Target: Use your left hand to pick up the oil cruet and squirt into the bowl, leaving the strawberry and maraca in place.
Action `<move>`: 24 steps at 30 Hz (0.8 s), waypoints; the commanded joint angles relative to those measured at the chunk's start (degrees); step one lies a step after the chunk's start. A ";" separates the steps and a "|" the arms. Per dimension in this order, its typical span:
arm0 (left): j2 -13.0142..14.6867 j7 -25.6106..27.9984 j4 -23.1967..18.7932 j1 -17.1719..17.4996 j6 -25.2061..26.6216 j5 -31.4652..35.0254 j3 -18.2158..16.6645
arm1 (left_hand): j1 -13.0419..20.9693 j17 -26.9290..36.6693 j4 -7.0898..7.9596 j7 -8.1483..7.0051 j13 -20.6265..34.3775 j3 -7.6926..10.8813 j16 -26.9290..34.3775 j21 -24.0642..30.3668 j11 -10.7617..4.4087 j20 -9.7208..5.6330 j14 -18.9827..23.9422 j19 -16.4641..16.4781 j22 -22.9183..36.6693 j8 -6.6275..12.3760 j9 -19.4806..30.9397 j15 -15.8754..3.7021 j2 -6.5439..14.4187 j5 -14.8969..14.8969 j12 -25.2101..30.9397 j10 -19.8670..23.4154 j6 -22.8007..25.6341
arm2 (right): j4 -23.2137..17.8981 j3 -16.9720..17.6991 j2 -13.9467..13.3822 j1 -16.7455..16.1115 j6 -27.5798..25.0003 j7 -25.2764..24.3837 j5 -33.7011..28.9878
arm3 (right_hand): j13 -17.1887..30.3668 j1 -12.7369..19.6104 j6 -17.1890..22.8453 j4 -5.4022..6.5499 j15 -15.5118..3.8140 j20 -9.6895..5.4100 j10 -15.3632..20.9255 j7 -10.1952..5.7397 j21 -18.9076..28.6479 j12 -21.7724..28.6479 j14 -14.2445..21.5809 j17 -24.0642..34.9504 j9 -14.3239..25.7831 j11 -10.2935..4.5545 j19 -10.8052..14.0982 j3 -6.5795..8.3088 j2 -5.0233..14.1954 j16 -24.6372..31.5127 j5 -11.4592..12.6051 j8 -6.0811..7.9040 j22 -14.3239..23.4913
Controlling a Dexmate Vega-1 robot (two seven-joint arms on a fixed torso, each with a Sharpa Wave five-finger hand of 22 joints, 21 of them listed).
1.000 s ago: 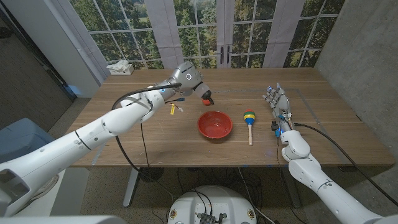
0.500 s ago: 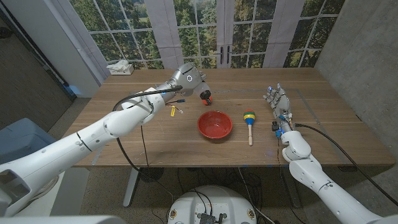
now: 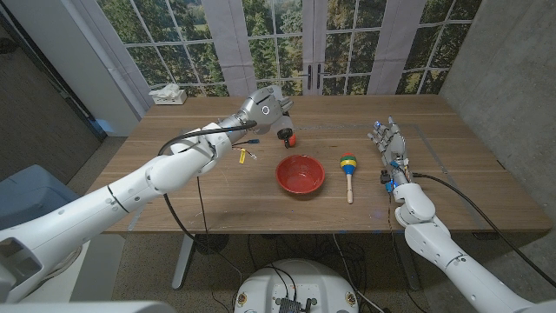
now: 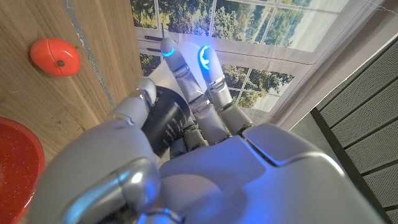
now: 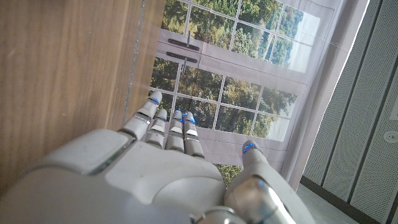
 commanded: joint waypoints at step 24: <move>0.33 3.65 1.72 -0.68 0.60 0.67 0.15 | -1.45 0.92 4.97 0.02 -1.33 5.49 -1.05 0.32 -0.09 -8.26 -0.59 -0.57 -0.08 -0.13 -1.00 -0.79 -1.30 -0.44 0.12 -5.14 -3.24 | 1.90 -1.08 0.53 2.84 -1.03 0.72 -0.26 | 0.25 -0.32 0.58 -0.44 0.35 0.05 0.39 -0.24 -0.67 -0.15 0.45 -0.04 0.11 -0.15 0.41 0.11 1.01 -0.31 0.07 0.07 0.29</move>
